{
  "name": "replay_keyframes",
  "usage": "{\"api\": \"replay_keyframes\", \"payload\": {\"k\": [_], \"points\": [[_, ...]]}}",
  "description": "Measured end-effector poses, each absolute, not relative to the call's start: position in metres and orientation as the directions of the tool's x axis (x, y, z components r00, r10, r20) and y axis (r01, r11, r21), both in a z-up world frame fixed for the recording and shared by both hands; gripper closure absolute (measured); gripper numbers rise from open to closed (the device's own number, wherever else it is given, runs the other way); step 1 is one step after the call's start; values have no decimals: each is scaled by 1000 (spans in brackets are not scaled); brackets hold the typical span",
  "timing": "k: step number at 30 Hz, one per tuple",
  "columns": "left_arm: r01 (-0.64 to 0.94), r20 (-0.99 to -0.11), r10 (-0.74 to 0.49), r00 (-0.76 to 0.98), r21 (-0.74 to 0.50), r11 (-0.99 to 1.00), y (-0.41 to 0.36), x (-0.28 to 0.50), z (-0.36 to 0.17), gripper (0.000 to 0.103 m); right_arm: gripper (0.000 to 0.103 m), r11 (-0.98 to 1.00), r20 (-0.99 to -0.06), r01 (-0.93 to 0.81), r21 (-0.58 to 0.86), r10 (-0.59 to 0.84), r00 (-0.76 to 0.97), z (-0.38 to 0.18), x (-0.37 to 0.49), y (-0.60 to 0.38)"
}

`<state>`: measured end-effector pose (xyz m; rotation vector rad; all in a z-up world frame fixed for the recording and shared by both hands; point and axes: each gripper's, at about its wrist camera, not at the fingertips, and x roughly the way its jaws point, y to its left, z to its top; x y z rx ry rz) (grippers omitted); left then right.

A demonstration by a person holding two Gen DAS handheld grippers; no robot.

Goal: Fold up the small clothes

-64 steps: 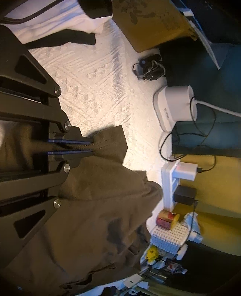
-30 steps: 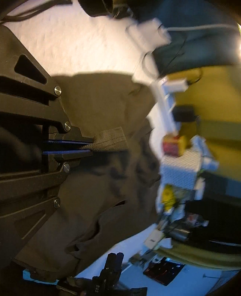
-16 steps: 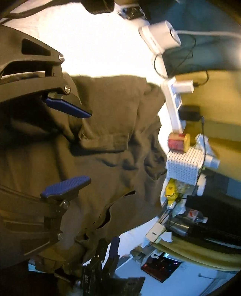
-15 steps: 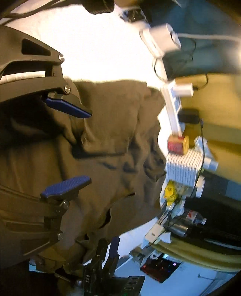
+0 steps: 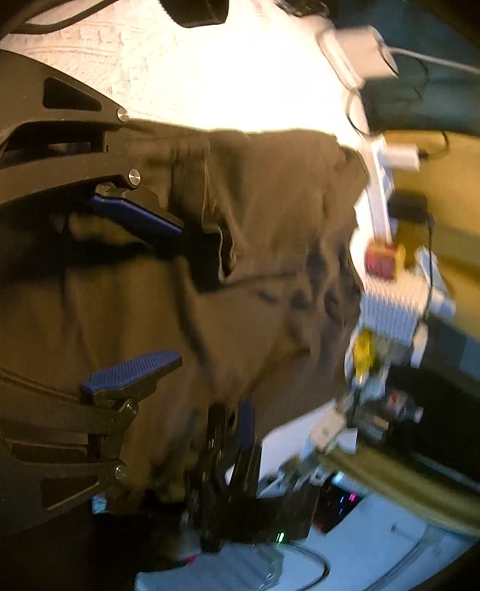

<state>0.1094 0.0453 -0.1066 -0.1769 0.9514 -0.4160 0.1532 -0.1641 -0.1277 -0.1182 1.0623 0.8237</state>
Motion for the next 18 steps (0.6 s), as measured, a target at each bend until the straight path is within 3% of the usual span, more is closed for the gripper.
{"api": "replay_keyframes", "payload": {"k": [7,18], "points": [[117,-769,-166,617,-120,986,73,114,-96,39,40,719,-812,-642,264,526,255,-121,150,-169],[190,-794,-301,529,-235,953,59,109,-117,39,40,761,-824,-602,244,490,285,-122,156,-182]]}}
